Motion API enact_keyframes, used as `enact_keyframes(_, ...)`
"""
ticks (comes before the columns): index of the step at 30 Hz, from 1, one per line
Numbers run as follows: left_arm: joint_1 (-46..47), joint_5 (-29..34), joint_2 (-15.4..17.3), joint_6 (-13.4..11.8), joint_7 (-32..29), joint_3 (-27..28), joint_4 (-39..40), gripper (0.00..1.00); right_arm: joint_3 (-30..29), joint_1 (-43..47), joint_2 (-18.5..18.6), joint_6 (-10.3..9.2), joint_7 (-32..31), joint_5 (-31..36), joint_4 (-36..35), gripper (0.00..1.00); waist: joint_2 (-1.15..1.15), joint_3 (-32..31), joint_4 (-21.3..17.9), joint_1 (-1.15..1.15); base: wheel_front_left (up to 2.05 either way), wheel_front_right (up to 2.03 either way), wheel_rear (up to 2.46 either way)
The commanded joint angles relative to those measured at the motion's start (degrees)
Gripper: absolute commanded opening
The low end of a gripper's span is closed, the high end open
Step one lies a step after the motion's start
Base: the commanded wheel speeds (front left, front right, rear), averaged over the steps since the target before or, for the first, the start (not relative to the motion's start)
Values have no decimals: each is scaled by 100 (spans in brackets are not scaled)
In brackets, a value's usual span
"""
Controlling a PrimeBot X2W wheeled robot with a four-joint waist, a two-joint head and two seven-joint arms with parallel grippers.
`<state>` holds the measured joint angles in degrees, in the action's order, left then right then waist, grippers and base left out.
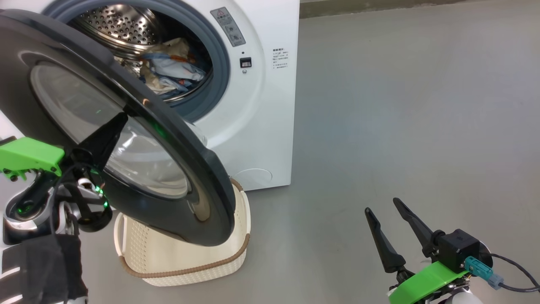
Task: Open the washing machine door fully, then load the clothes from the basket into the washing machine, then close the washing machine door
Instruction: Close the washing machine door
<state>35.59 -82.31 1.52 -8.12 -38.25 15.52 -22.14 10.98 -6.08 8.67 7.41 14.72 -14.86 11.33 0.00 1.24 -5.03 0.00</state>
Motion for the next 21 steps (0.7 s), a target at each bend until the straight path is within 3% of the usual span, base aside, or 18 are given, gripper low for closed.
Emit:
enact_keyframes(1, 103, 81, 212, 94, 7, 83, 220, 0, 104, -88, -7, 8, 28, -29, -151, 100, 0, -27, 29, 0, 0, 0, 0)
enact_keyframes(8, -377, 453, 396, 274, 79, -61, 610, 3, 37, -3, 4, 8, 28, -18, -178, 100, 0, -52, 136, 0, 0, 0, 0)
enact_keyframes(9, -472, 536, 425, 322, 106, -95, 706, 12, 28, 11, 5, 8, 28, -15, -184, 100, 0, -55, 151, 0, 0, 0, 0)
enact_keyframes(10, -570, 599, 432, 376, 142, -121, 809, 32, 16, 26, 7, 8, 28, -11, -191, 100, 0, -59, 168, 0, 0, 0, 0)
enact_keyframes(11, -674, 668, 443, 447, 173, -153, 924, 42, 5, 42, 9, 8, 28, -8, -198, 100, 0, -62, 185, 0, 0, 0, 0)
enact_keyframes(12, -794, 792, 485, 555, 200, -227, 1048, 63, -8, 58, 12, 8, 28, -4, -205, 100, 0, -65, 202, 0, 0, 0, 0)
enact_keyframes(13, -926, 926, 526, 697, 218, -323, 1166, 100, -24, 76, 16, 8, 28, 0, -210, 100, 0, -69, 223, 0, 0, 0, 0)
enact_keyframes(21, -1727, 1913, 691, 1379, 817, -814, 1561, 100, -90, 157, 55, 8, 28, 25, -230, 100, 0, -99, 334, 0, 0, 0, 0)
